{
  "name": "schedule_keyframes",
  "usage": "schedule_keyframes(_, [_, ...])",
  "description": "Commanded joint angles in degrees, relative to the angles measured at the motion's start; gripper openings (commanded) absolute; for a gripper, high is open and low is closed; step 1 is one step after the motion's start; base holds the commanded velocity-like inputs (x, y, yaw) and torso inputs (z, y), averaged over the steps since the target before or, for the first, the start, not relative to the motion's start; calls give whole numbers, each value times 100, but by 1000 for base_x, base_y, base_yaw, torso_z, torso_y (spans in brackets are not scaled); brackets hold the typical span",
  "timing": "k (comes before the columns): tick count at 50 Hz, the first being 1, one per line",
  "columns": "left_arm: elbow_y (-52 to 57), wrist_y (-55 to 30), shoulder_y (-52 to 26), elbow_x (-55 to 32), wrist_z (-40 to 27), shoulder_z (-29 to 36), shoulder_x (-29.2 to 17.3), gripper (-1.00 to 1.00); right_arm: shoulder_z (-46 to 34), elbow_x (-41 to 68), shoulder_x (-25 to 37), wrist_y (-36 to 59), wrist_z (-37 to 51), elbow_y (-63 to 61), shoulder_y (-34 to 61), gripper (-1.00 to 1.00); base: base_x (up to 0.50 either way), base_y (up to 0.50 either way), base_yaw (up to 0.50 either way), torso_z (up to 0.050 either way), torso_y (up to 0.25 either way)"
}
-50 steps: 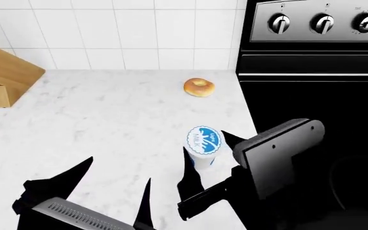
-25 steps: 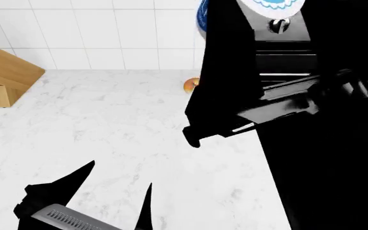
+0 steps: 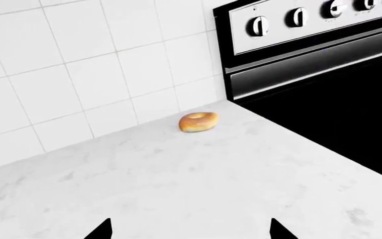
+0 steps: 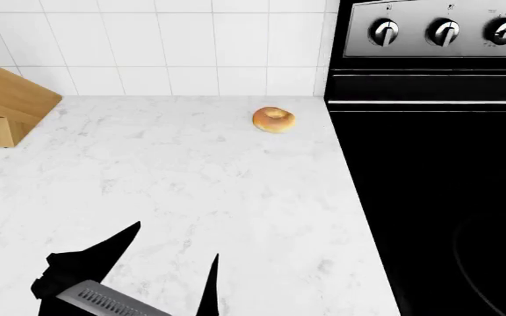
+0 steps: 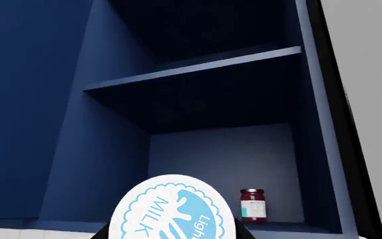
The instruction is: Pick the peanut butter and yogurt from the counter and place them in the cabinets closest to them.
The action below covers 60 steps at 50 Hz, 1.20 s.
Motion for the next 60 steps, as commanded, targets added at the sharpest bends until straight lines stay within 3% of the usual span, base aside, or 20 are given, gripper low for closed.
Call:
schedule_keyframes(1, [0,-31,70,22,0,-36,26,100,687,-42,-637,1008,-439,1370,50,-100,0,0,0,0,0])
schedule_keyframes(10, [0,-47,82,-20,0,-111,68,100,651,-549,-1339,1556,-1047,3006,-18,-100,0,0,0,0,1])
schedule_keyframes(16, [0,-102,29,-261,0,-303,90,100,220,-916,-1923,1807,-1754,4710,-284,-100,0,0,0,0,0])
schedule_keyframes(36, [0,-281,129,-477,0,-551,47,100,-698,-1009,-4200,3044,-4812,10488,-465,-100,0,0,0,0,0])
schedule_keyframes(57, [0,-337,218,-537,0,-731,9,100,-1803,-201,-4211,2696,-4965,10673,-706,-100,1,0,-2,0,0])
schedule_keyframes(58, [0,-327,209,-525,0,-720,5,100,-1820,-180,-4211,2693,-4945,10672,-701,100,0,0,-3,0,0])
schedule_keyframes(60, [0,-312,201,-500,0,-702,-5,100,-1840,-131,-4211,2685,-4920,10679,-704,100,5,0,-2,0,0])
